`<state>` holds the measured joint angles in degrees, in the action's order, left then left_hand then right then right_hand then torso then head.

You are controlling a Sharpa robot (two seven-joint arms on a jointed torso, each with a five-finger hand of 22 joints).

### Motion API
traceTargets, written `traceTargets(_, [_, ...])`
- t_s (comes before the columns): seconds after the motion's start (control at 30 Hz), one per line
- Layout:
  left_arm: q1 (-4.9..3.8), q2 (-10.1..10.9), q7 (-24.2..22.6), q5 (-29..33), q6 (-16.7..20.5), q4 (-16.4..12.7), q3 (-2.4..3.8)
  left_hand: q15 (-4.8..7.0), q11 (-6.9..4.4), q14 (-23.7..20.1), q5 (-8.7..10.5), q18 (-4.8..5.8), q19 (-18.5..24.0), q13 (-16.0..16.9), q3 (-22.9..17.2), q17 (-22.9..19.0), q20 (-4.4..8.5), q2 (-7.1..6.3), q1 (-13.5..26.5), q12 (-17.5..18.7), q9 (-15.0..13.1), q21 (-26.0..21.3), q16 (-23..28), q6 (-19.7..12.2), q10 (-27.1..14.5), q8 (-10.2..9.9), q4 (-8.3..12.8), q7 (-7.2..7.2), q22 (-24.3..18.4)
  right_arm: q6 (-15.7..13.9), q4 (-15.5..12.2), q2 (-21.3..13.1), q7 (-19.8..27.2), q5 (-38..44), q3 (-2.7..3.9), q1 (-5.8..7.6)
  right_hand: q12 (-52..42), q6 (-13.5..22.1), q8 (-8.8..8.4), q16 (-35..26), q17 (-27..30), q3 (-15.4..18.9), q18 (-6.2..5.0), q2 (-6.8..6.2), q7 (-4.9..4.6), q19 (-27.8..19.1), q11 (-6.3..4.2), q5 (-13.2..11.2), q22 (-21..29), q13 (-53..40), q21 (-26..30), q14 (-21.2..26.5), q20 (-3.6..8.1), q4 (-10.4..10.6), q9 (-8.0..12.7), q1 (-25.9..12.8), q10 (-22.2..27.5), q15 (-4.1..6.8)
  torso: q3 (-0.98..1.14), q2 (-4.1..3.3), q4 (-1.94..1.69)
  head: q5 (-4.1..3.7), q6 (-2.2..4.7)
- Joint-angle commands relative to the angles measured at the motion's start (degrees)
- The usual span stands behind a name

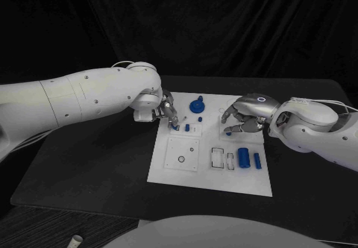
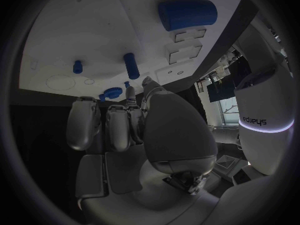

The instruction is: Assemble the parts on the task board

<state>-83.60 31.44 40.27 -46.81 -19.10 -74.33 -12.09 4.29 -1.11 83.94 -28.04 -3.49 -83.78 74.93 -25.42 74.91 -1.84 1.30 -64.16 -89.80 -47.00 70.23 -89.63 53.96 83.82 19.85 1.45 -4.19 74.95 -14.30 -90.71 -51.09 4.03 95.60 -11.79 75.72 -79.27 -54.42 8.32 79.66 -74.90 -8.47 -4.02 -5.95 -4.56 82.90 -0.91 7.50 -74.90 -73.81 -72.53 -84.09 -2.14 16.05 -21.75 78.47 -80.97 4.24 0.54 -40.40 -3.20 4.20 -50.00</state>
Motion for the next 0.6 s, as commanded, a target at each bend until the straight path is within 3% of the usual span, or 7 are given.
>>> traceTargets(0.03, [0.33,-0.18,2.70,-1.51,-0.62,0.09,-0.06,0.31,-0.24,6.06,-0.04,-0.21,-0.24,15.07,-7.98,15.09,0.18,0.37,0.34,-0.20,-0.08,-0.07,-0.37,0.08,6.18,0.20,7.92,0.54,10.13,0.33,0.00,0.05,-1.05,0.13,0.03,-0.12,0.28,-0.42,-0.15,-0.21,-0.90,0.03,0.20,0.24,0.02,-0.22,0.01,0.30,-9.81,0.05,0.26,-1.90,-0.02,0.02,-0.04,0.17,0.44,0.06,0.07,-0.02,-0.05,-0.10,0.00])
traceTargets(0.6, [0.86,-0.79,1.72,-1.61,-1.36,0.11,-0.05,0.43,-0.38,6.06,-0.16,-0.19,-0.30,15.07,-8.26,15.09,0.24,0.09,1.16,-0.20,0.00,0.07,-0.37,0.39,6.18,1.06,8.24,0.84,10.16,0.73,0.17,0.24,-1.18,0.13,0.02,-0.13,0.38,-0.57,-0.09,-0.35,-0.71,-0.05,0.14,0.37,0.04,-0.32,0.01,0.36,-9.73,0.18,0.56,-1.85,-0.02,-0.01,-0.06,0.26,0.52,0.06,-0.01,-0.04,0.01,-0.07,0.00])
